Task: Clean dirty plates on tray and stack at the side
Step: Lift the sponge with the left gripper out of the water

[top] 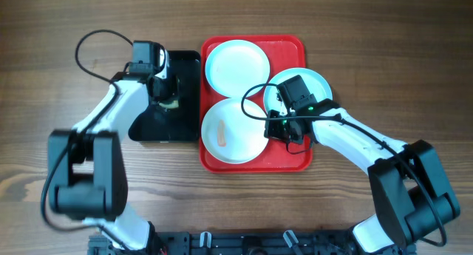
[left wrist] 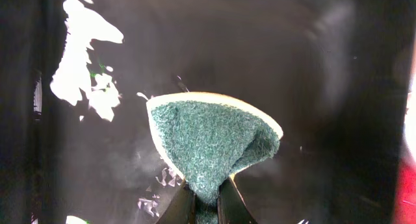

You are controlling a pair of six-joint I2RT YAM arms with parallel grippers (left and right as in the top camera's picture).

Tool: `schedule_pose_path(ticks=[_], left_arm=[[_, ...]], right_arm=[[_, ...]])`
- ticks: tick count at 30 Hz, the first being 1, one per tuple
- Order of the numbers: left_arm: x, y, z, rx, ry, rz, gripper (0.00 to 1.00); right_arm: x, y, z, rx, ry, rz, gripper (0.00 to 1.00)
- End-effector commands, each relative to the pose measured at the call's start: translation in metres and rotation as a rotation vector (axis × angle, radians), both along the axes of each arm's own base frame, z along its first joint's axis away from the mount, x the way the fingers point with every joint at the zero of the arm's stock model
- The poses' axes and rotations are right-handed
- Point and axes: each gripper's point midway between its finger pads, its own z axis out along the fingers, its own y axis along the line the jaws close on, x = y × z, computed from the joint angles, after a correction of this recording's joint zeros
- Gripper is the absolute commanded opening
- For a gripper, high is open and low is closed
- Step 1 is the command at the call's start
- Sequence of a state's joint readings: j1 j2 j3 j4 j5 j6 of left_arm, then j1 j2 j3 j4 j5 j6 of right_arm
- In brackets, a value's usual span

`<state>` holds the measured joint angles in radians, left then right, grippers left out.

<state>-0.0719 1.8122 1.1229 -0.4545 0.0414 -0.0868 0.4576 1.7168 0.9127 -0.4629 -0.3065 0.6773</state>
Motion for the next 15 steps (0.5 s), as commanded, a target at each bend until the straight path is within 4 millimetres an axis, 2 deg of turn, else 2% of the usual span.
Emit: schedule_pose_path(ticks=[1,3,5,15], left_arm=[[0.003,-0.008,0.069,-0.055,-0.156,-0.024,0.04],[0.000,-0.008,0.085,-0.056,-0.186,-0.024,0.04],[-0.004,-0.008,0.091,-0.056,-0.188,-0.025,0.04],[-0.009,-0.007,0.089,-0.057,-0.168,-0.024,0.04]], right_arm=[[-0.003,0.001,-0.004,0.001,0.016,0.002,0.04],[-0.004,0.001,-0.004,0.002,0.019,-0.001,0.04],[-0.006,0.005,-0.003,0.030,0.046,-0.031,0.04],[-0.005,0.005,-0.003,0.033,0.059,-0.061,0.04]])
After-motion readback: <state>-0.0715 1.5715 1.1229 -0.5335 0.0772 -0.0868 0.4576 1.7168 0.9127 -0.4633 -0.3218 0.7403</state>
